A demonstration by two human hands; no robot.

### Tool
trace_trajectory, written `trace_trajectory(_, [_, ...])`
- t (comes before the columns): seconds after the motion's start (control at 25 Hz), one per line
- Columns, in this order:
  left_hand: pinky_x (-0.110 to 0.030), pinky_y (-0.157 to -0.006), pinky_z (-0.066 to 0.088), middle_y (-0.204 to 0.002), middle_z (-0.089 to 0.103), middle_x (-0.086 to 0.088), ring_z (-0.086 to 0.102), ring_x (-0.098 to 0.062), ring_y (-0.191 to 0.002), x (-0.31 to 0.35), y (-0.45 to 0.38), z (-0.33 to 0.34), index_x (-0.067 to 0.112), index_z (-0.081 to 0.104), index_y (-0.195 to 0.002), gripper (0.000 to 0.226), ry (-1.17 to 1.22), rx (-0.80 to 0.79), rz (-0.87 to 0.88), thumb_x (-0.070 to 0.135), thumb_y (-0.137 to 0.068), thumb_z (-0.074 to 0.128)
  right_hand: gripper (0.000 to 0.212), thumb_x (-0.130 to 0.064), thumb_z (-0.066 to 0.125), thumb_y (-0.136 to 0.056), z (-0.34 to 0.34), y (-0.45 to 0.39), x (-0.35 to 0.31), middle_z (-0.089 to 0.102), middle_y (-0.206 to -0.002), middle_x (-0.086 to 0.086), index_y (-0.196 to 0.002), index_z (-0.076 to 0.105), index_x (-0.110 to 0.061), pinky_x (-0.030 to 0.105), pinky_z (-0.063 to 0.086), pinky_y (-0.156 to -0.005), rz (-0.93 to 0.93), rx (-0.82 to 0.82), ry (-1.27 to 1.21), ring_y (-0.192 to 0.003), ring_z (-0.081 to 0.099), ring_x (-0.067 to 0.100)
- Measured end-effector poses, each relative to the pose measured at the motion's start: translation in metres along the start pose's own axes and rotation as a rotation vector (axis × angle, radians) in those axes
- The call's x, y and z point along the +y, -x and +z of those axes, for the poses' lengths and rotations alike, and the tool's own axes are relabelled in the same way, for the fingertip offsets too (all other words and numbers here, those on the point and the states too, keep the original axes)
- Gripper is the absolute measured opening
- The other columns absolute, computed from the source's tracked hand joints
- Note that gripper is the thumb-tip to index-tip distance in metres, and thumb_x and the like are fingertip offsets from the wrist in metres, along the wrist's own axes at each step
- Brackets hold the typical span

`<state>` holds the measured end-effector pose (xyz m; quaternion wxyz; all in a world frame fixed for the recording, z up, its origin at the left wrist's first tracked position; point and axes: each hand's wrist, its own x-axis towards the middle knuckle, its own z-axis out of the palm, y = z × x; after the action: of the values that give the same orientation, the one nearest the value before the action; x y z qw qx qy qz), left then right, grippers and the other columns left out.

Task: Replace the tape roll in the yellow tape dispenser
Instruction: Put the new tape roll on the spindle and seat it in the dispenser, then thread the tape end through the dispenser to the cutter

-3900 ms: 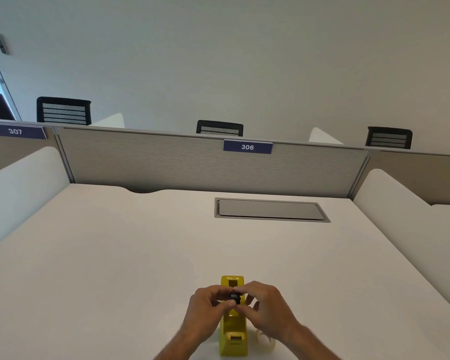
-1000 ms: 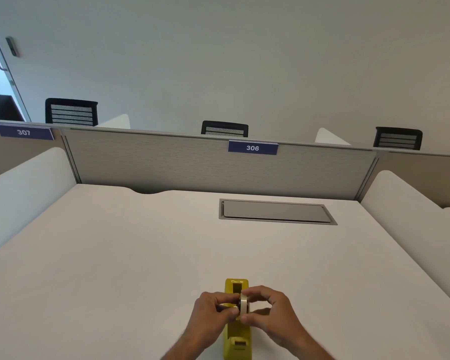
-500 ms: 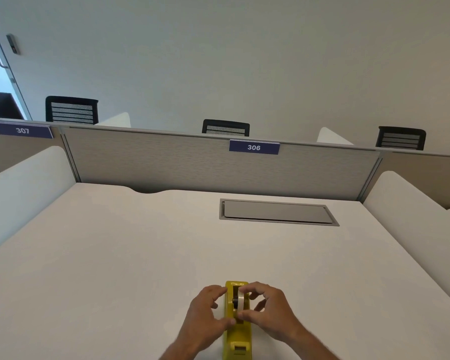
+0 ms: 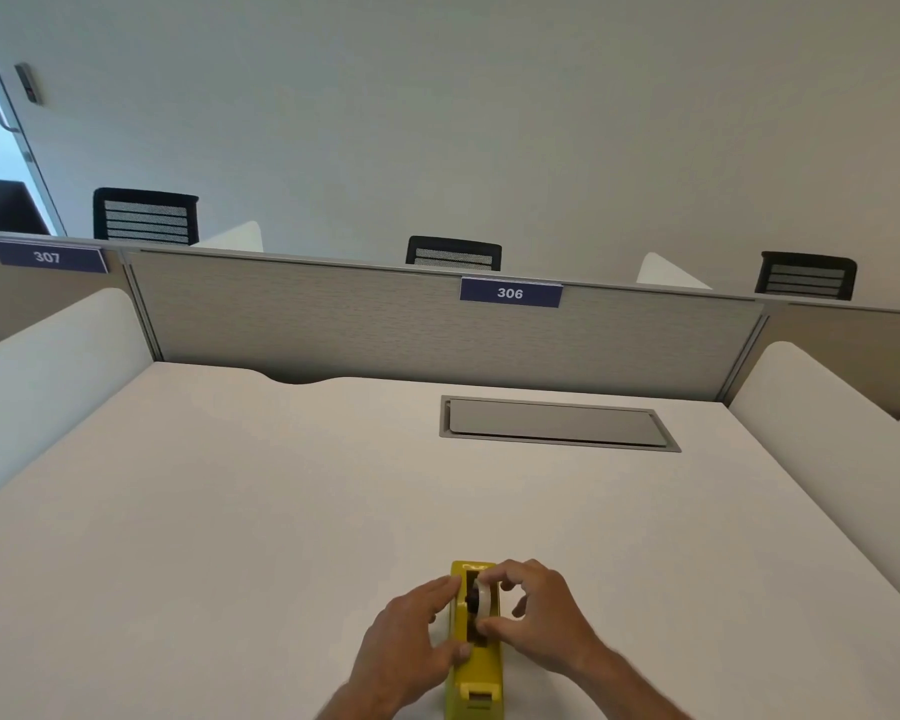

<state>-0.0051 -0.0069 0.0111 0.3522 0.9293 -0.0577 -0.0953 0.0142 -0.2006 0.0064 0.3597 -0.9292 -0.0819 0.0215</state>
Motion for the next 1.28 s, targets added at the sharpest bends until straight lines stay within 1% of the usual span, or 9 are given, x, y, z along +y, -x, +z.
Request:
trace_trajectory(0.16, [-0.032,-0.111,0.044,-0.155,0.037,0.021,0.051,-0.007,-0.124,-0.002,-0.002,0.002,0.045,0.030,-0.148,0.080,-0.012,0.005,0.011,0.051,-0.080,0.073,0.048,-0.046,0.080,-0.067,0.002,-0.002,0.000,0.061,-0.110,-0.013,-0.113,0.065,-0.040,0.019,0.057,-0.076,-0.029,-0.008,0.071,-0.099,0.056,0.006])
trace_trajectory(0.36, [-0.032,-0.111,0.045,-0.155,0.036,0.022,0.052,-0.007,-0.124,-0.004,-0.004,0.004,0.045,0.030,-0.148,0.080,-0.027,-0.004,0.006,0.052,-0.080,0.073,0.051,-0.048,0.078,-0.067,0.004,-0.002,-0.002,0.059,-0.108,-0.013,-0.116,0.065,-0.040,0.025,0.056,-0.086,-0.037,-0.006,0.110,-0.099,0.056,0.007])
trace_trajectory(0.6, [-0.031,-0.107,0.047,-0.152,0.042,0.022,0.055,-0.005,-0.118,-0.008,-0.007,0.006,0.048,0.033,-0.146,0.082,-0.020,-0.020,-0.003,0.054,-0.076,0.075,0.053,-0.050,0.075,-0.063,0.010,-0.003,-0.004,0.058,-0.107,-0.010,-0.114,0.063,-0.045,0.024,0.056,-0.084,-0.037,0.001,0.139,-0.098,0.055,0.007])
trace_trajectory(0.72, [-0.027,-0.104,0.048,-0.151,0.043,0.021,0.056,-0.005,-0.113,-0.012,-0.009,0.007,0.046,0.035,-0.146,0.082,0.007,-0.036,-0.007,0.054,-0.075,0.076,0.053,-0.051,0.076,-0.063,0.011,-0.001,-0.002,0.058,-0.109,-0.008,-0.115,0.063,-0.043,0.024,0.056,-0.082,-0.039,0.003,0.146,-0.097,0.057,0.009])
trace_trajectory(0.8, [-0.023,-0.099,0.050,-0.149,0.044,0.019,0.058,-0.005,-0.108,-0.013,-0.010,0.007,0.044,0.040,-0.144,0.077,0.067,-0.039,0.007,0.049,-0.076,0.077,0.052,-0.050,0.078,-0.064,0.012,-0.001,-0.002,0.059,-0.109,-0.010,-0.112,0.064,-0.041,0.023,0.056,-0.081,-0.038,0.012,0.136,-0.097,0.056,0.009])
trace_trajectory(0.92, [-0.023,-0.095,0.054,-0.144,0.048,0.016,0.060,-0.008,-0.104,-0.013,-0.011,0.006,0.041,0.050,-0.138,0.062,0.177,-0.017,0.053,0.039,-0.082,0.075,0.049,-0.047,0.081,-0.065,0.016,0.001,-0.002,0.061,-0.109,-0.017,-0.110,0.066,-0.038,0.020,0.053,-0.081,-0.034,0.042,0.086,-0.099,0.054,0.005])
trace_trajectory(1.04, [-0.022,-0.094,0.054,-0.143,0.048,0.015,0.059,-0.006,-0.102,-0.010,-0.012,0.007,0.040,0.054,-0.135,0.053,0.219,-0.009,0.062,0.036,-0.086,0.073,0.050,-0.046,0.079,-0.066,0.018,0.004,-0.001,0.064,-0.113,-0.017,-0.113,0.066,-0.036,0.022,0.054,-0.080,-0.045,0.042,0.061,-0.101,0.053,0.005])
trace_trajectory(1.2, [-0.022,-0.094,0.054,-0.144,0.046,0.015,0.059,-0.009,-0.103,-0.008,-0.012,0.010,0.041,0.055,-0.134,0.050,0.206,-0.017,0.033,0.036,-0.087,0.072,0.048,-0.048,0.077,-0.070,0.017,0.007,0.000,0.064,-0.117,-0.020,-0.116,0.067,-0.036,0.024,0.056,-0.082,-0.056,0.048,0.037,-0.104,0.055,0.007])
trace_trajectory(1.28, [-0.023,-0.094,0.054,-0.145,0.045,0.014,0.059,-0.009,-0.104,-0.007,-0.012,0.010,0.041,0.054,-0.135,0.053,0.204,-0.020,0.022,0.036,-0.086,0.073,0.043,-0.048,0.074,-0.072,0.016,0.008,0.000,0.065,-0.119,-0.023,-0.113,0.070,-0.035,0.028,0.058,-0.082,-0.060,0.053,0.015,-0.104,0.055,0.006])
